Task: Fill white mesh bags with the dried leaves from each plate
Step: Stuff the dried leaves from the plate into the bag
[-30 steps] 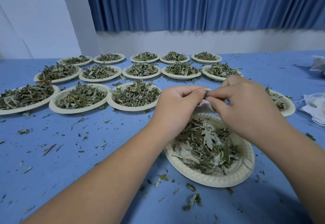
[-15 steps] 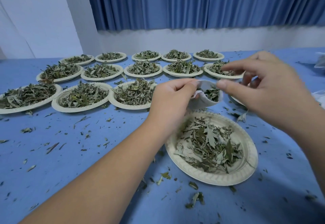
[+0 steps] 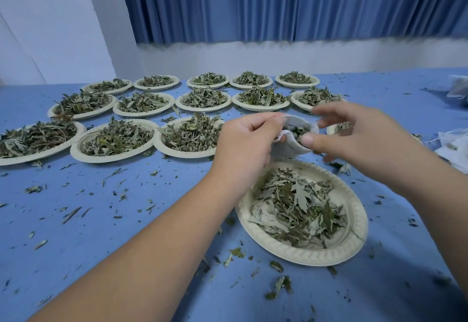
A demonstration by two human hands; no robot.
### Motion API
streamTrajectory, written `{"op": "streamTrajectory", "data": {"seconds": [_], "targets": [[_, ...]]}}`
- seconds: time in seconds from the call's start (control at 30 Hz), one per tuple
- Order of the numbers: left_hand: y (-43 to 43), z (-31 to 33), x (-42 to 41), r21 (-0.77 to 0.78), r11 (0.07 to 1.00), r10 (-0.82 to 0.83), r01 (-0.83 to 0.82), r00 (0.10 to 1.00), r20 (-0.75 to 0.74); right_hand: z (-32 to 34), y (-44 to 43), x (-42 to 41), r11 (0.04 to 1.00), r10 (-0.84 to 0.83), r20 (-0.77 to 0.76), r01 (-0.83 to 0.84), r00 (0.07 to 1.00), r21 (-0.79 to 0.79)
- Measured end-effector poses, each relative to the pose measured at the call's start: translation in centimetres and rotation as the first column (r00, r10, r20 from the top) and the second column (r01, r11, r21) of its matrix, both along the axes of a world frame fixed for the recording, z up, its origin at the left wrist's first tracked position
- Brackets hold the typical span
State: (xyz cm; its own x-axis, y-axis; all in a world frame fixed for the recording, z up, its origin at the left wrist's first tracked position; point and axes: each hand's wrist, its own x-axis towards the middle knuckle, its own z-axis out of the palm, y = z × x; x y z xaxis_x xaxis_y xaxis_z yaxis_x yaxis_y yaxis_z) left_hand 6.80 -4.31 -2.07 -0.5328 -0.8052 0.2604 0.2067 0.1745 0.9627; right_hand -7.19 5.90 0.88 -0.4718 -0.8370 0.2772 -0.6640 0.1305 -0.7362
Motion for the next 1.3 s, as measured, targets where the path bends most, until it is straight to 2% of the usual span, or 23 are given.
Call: {"op": "streamTrajectory", "data": {"seconds": [0.1,0.17,0.23,0.33,0.37,0.43,0.5,0.53,0.6,0.7,0.77,0.83,0.93,1.0,1.1,1.17,1.23,1.3], "targets": [[0.4,-0.1,-0.2,-0.012,0.996,-0.088,0.088,0.996,0.013,-0.5,-0.4,0.5,0.996,0.092,0.275,-0.092,0.957,-0.012],[0.7,0.0,-0.3,-0.018,0.989,-0.149,0.15,0.988,0.025,-0.6,-0.7,1.0,0.995,0.1,0.309,-0.097,0.946,-0.024],[1.1,0.1,-0.4,-0.029,0.98,-0.194,0.195,0.981,0.033,-0.9,-1.1,1.3,0.999,0.034,0.241,-0.034,0.97,-0.005],[1.4,0.2,-0.6,-0.069,0.978,-0.193,0.196,0.98,0.044,-1.2,-1.8,1.5,0.996,-0.086,0.004,0.086,0.996,0.036],[1.5,0.2,-0.6,-0.085,0.979,-0.182,0.185,0.982,0.042,-1.2,-1.8,1.4,0.996,-0.079,-0.002,0.079,0.997,0.035],[1.4,0.2,-0.4,-0.111,0.981,-0.155,0.157,0.987,0.029,-0.8,-1.3,1.1,0.998,0.048,0.173,-0.055,0.984,0.032],[1.2,0.3,-0.2,-0.118,0.984,-0.132,0.132,0.991,0.015,-0.4,-0.4,0.6,0.973,0.201,0.372,-0.23,0.906,0.033],[1.0,0.4,-0.1,-0.113,0.986,-0.126,0.127,0.992,0.014,-0.2,-0.1,0.5,0.961,0.241,0.406,-0.275,0.881,0.025],[1.1,0.5,-0.1,-0.105,0.986,-0.127,0.128,0.992,0.021,0.0,0.0,0.6,0.972,0.226,0.346,-0.236,0.911,-0.012],[1.4,0.4,-0.3,-0.113,0.982,-0.149,0.151,0.988,0.032,-0.4,-0.9,1.1,0.999,-0.008,0.058,0.011,0.998,-0.053],[1.6,0.4,-0.3,-0.127,0.977,-0.165,0.17,0.985,0.049,-0.9,-1.6,1.5,0.991,-0.132,-0.112,0.128,0.985,-0.04],[1.7,0.4,-0.3,-0.137,0.976,-0.165,0.171,0.985,0.056,-1.1,-1.7,1.3,0.986,-0.164,-0.151,0.159,0.975,-0.047],[1.3,0.6,-0.1,-0.136,0.984,-0.11,0.114,0.993,0.042,-0.3,-0.8,0.8,0.999,0.044,0.118,-0.045,0.992,0.012],[1.0,0.8,0.2,-0.128,0.991,-0.045,0.048,0.999,0.021,0.4,0.3,0.2,0.981,0.16,0.198,-0.177,0.967,0.073],[0.3,1.1,0.9,-0.107,0.994,0.031,-0.033,0.999,-0.018,1.5,1.8,-0.9,0.947,0.229,0.001,-0.223,0.973,0.233],[-0.1,1.3,1.2,-0.089,0.993,0.077,-0.079,0.997,-0.029,1.8,2.3,-0.6,0.856,0.35,-0.129,-0.262,0.928,0.445],[-0.3,1.4,1.3,-0.08,0.992,0.09,-0.092,0.995,-0.029,1.7,2.3,0.1,0.757,0.463,-0.151,-0.301,0.873,0.579],[-0.3,1.4,1.3,-0.073,0.994,0.084,-0.087,0.996,-0.04,1.4,2.3,0.5,0.693,0.54,-0.136,-0.347,0.83,0.632]]}}
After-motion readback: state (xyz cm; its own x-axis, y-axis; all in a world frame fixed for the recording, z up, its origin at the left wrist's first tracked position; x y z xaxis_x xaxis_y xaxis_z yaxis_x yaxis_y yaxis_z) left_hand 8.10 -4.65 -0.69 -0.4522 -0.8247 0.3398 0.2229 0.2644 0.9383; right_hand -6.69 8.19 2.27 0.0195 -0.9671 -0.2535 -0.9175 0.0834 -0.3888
